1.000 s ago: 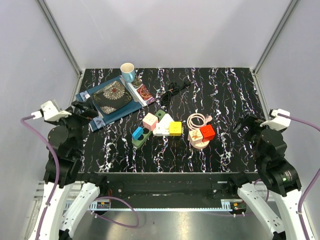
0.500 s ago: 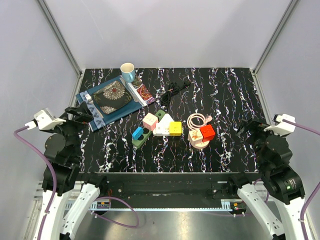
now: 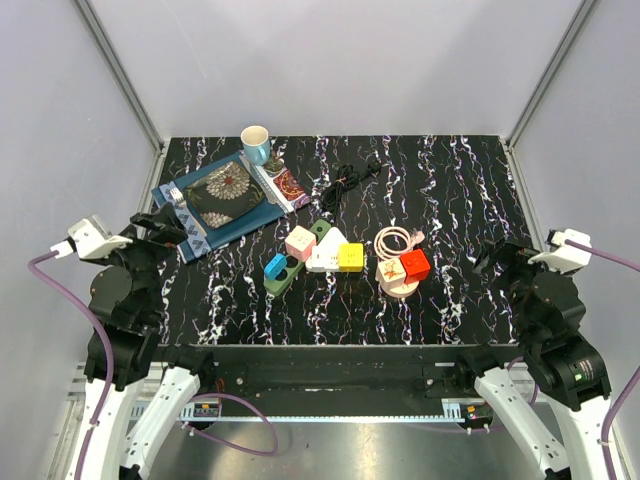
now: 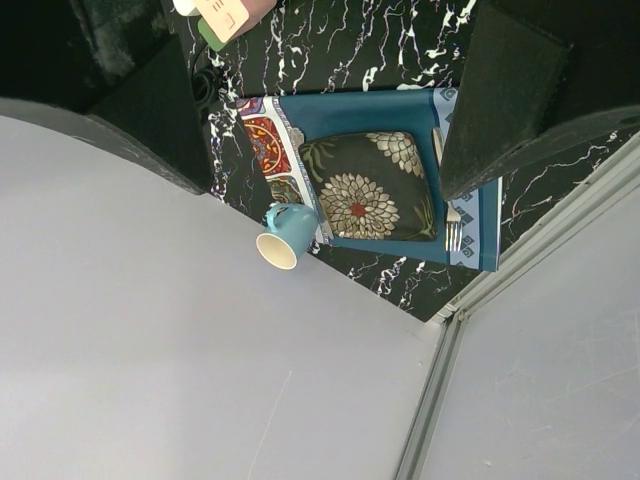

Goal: Insert the plug

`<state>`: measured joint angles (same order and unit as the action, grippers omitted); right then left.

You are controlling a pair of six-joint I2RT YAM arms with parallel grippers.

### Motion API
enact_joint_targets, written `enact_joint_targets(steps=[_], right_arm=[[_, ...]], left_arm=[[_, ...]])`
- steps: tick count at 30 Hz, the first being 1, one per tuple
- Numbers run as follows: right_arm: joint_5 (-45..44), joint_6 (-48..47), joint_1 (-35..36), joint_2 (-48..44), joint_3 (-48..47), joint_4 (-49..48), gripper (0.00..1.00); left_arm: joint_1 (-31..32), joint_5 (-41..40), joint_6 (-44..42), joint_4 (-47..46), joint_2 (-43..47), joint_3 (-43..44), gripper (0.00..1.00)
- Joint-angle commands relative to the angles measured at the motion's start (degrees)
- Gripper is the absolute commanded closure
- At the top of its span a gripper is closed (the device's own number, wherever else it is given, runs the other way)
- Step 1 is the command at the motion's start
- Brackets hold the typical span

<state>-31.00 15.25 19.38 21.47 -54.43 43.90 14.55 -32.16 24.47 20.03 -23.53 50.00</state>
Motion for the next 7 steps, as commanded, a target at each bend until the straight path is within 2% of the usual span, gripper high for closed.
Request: enact_joint_targets(steps=[1,7], right_arm=[[-1.78,-0.66,-0.13,-0.29,-2.08,-0.22,0.0],[-1.95,-0.57,-0.04,-0.29,-2.08,-0.22,0.0]], left_arm=[[-0.13,-1.15,0.05,-2.8,-0.9,-0.6,0.01],[-0.13,-2.02,0.14,-2.89,-0.99,-0.78,0.01]])
